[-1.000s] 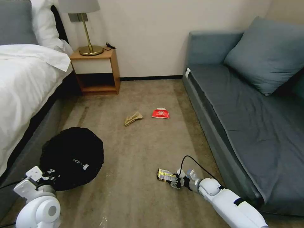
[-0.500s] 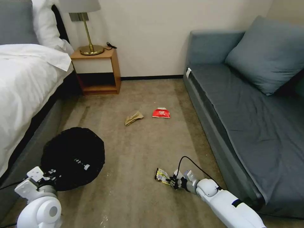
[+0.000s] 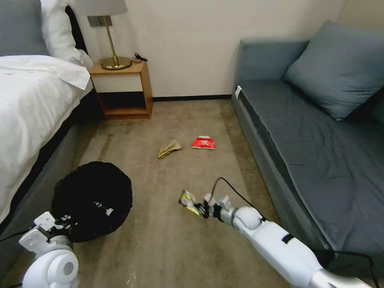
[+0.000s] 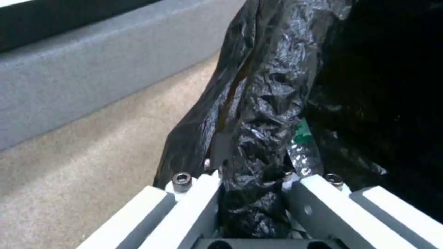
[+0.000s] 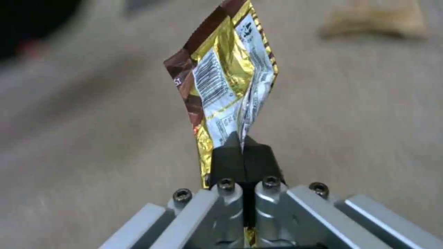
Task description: Pick up the trash bin, then pick up the garbage on the floor and place it into the trash bin.
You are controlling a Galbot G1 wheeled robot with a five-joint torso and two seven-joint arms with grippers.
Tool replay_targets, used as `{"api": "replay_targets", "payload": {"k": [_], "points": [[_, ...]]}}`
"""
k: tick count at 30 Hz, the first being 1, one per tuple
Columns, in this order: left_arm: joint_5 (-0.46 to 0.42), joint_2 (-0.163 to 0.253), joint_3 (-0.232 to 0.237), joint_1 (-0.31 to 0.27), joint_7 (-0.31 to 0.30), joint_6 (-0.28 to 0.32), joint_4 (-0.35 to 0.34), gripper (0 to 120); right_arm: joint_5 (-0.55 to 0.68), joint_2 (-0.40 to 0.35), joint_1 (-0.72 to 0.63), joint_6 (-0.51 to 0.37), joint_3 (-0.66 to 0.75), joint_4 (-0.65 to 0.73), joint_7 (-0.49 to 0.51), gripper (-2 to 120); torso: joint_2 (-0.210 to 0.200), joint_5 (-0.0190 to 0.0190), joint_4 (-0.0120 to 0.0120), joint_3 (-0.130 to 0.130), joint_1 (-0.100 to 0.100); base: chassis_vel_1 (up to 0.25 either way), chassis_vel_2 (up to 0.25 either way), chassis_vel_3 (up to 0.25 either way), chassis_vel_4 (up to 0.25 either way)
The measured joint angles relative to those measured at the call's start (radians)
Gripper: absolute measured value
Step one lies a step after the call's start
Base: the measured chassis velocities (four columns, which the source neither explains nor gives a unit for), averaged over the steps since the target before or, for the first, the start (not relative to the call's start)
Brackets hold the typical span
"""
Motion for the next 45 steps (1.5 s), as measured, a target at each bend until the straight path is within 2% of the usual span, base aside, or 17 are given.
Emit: {"api": "replay_targets", "payload": {"k": [5, 9, 10, 11, 15, 24, 30, 39, 45], "points": [[0.015, -0.008, 0.003, -0.003, 0.001, -0.002, 0.005, 0, 0.128, 0.060, 0.064, 0.033, -0.083, 0.052, 0.060, 0, 0.000, -0.0001, 0.0000, 0.000, 0.000, 0.000, 0.000, 0.000, 0.000], [0.018, -0.010, 0.004, -0.004, 0.002, -0.003, 0.007, 0, 0.156, 0.087, 0.080, 0.050, -0.112, 0.060, 0.077, 0, 0.000, -0.0002, 0.0000, 0.000, 0.000, 0.000, 0.000, 0.000, 0.000], [0.019, -0.010, 0.004, -0.005, 0.002, -0.004, 0.009, 0, 0.179, 0.127, 0.098, 0.076, -0.151, 0.067, 0.093, 0, 0.000, -0.0001, 0.0000, 0.000, 0.000, 0.000, 0.000, 0.000, 0.000], [0.019, -0.010, 0.004, -0.005, 0.002, -0.004, 0.009, 0, 0.179, 0.127, 0.098, 0.076, -0.151, 0.067, 0.093, 0, 0.000, -0.0001, 0.0000, 0.000, 0.000, 0.000, 0.000, 0.000, 0.000], [0.024, -0.012, 0.003, -0.007, 0.002, -0.007, 0.013, 0, 0.210, 0.212, 0.126, 0.091, -0.218, 0.086, 0.120, 0, 0.000, -0.0002, 0.0001, 0.000, 0.000, 0.000, 0.000, 0.000, 0.000], [0.025, -0.013, 0.000, -0.003, 0.003, -0.011, 0.015, 0, 0.224, 0.303, 0.160, 0.099, -0.244, 0.081, 0.187, 0, 0.000, -0.0001, 0.0000, 0.000, 0.000, 0.000, 0.000, 0.000, 0.000], [0.025, -0.013, -0.001, -0.005, 0.005, -0.016, 0.020, 0, 0.238, 0.315, 0.173, 0.097, -0.243, 0.082, 0.195, 0, 0.000, 0.0000, -0.0001, 0.000, 0.000, 0.000, 0.000, 0.000, 0.000], [0.026, -0.016, 0.005, -0.019, 0.005, -0.017, 0.026, 0, 0.240, 0.313, 0.136, 0.086, -0.323, 0.128, 0.182, 0, 0.000, 0.0000, -0.0001, 0.000, 0.000, 0.000, 0.000, 0.000, 0.000], [0.026, -0.024, 0.006, -0.012, 0.005, -0.017, 0.015, 0, 0.209, 0.348, 0.155, 0.102, -0.348, 0.049, 0.179, 0, 0.000, 0.0000, -0.0001, 0.000, 0.000, 0.000, 0.000, 0.000, 0.000]]}}
